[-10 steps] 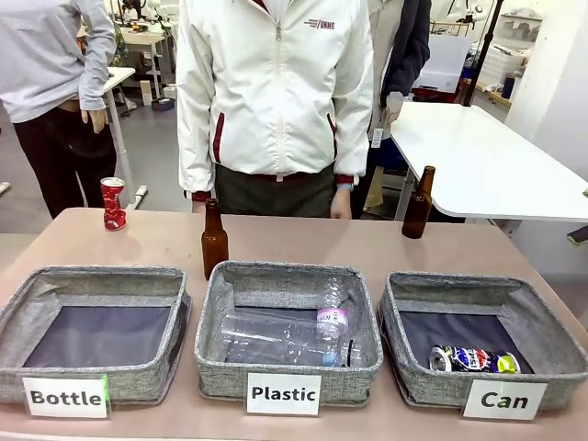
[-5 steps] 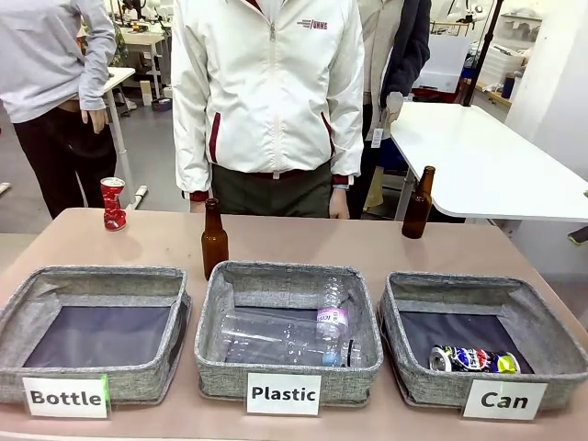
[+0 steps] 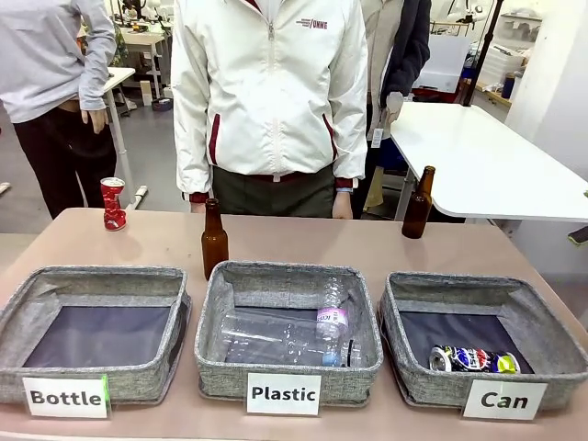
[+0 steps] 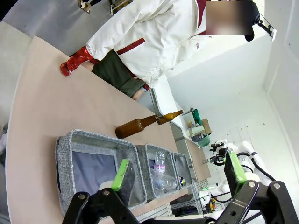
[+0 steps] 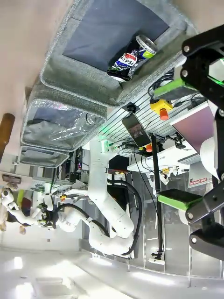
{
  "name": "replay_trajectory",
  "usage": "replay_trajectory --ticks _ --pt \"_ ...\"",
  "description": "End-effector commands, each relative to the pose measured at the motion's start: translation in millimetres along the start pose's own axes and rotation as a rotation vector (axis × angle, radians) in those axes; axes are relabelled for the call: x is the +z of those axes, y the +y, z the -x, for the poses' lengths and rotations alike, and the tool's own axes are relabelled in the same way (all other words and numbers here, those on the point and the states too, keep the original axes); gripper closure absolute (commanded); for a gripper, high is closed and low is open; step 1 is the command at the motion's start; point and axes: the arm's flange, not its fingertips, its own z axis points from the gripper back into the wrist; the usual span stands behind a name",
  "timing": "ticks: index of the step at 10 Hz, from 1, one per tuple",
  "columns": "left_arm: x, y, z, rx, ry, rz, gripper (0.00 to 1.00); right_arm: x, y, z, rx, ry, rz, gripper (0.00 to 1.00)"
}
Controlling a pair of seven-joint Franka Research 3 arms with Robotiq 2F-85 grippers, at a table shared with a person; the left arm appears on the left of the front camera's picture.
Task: Sort the can waste into the basket.
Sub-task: Pick up the can waste from the table and place it in the right Fabric basket.
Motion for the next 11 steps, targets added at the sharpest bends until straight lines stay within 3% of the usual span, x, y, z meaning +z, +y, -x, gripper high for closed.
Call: replay_trajectory --ticks 1,3,4,6,10,11 --pt "0 0 -1 -0.022 -0.011 0.02 0.0 2 0 2 0.021 0.003 0.015 0.0" --pt "0 0 0 0.0 0.0 0.0 0.0 2 0 2 0.021 0.003 0.015 0.0" --pt "-17 -23 10 -0.144 0.071 -0.005 0.0 2 0 2 0.021 0.003 0.015 0.0" --pt "-87 -34 -14 -0.228 0.242 -0.084 0.0 2 0 2 0.021 0.003 0.015 0.0" --pt "-201 -5 -78 -0.271 0.332 -0.142 0.0 2 0 2 0.021 0.003 0.015 0.0" --pt "-220 10 -86 -0.317 0.306 -0.183 0.0 2 0 2 0.021 0.003 0.015 0.0"
